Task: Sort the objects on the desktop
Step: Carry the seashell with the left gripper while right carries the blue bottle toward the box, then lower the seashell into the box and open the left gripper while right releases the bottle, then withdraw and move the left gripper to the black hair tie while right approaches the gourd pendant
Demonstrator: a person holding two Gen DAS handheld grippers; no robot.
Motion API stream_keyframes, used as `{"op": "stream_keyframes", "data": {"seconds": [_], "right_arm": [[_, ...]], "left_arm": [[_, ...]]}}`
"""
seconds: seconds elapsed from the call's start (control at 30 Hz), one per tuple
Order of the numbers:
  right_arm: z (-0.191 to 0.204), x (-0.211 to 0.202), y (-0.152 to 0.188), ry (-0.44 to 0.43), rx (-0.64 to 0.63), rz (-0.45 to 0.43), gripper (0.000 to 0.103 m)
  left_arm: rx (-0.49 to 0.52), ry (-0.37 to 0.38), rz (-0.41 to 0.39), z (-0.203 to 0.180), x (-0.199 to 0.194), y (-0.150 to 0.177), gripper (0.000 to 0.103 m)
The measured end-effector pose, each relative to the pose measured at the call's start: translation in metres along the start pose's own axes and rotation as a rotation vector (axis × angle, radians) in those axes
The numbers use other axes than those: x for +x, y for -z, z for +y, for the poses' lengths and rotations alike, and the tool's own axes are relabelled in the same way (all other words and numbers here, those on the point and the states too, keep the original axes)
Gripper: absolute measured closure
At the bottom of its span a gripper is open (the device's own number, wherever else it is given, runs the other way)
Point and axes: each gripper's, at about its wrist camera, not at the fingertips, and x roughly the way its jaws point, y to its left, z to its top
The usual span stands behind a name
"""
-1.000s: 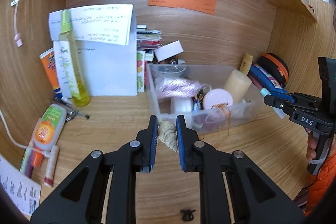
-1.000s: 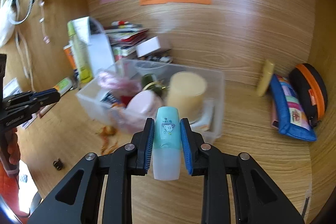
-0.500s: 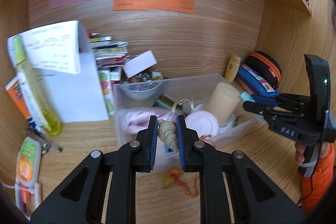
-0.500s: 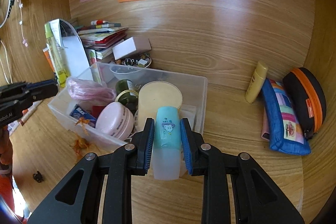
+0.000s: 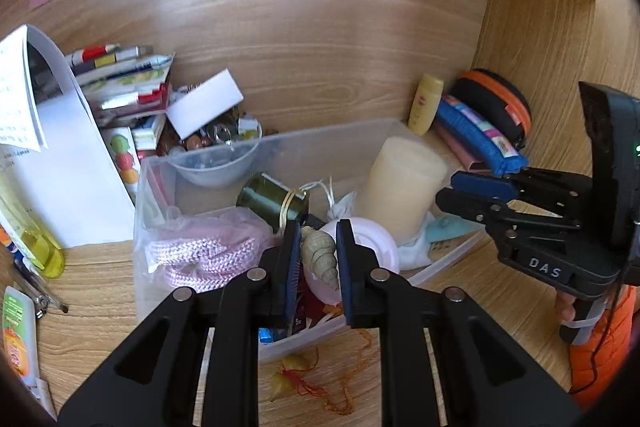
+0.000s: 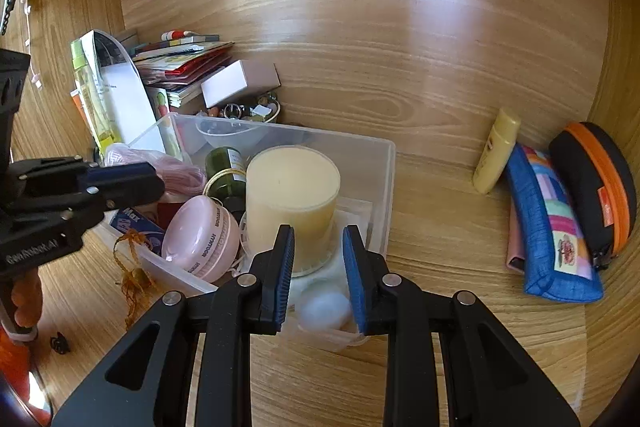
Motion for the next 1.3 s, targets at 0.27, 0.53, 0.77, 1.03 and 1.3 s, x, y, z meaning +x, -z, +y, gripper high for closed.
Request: {"op": "stream_keyframes", "data": {"seconds": [0.27,0.53,0.77,1.03,1.3], "right_arm": [[0.005,0.007,0.004,-0.008,-0.004,0.016,0.08],[0.011,0.003,0.005,-0.01,-0.019,0.004,0.077],[0.014,-0.014,0.003,0.001,-0.03,-0.046,0.051],[0.025,-0.046,0.008,0.01,-0.053,-0.111,0.03],[0.044,-0.063,0.021,0.012,-0.086,-0.104,0.022]], "left_arm": [[0.003,-0.026,0.019,0.003,0.007,0.004,0.086],[-0.001,-0.018,0.02,0.001,0.002,0.004,0.075],[0.024,-0.036,-0.048,-0.009,-0.024,0.001,0.055],[0.04,-0.1,-0.113,-0.014,-0.057,0.004,0.029],[0.041,-0.16,-0.15,-0.011,-0.09,0.023,0.011]]}}
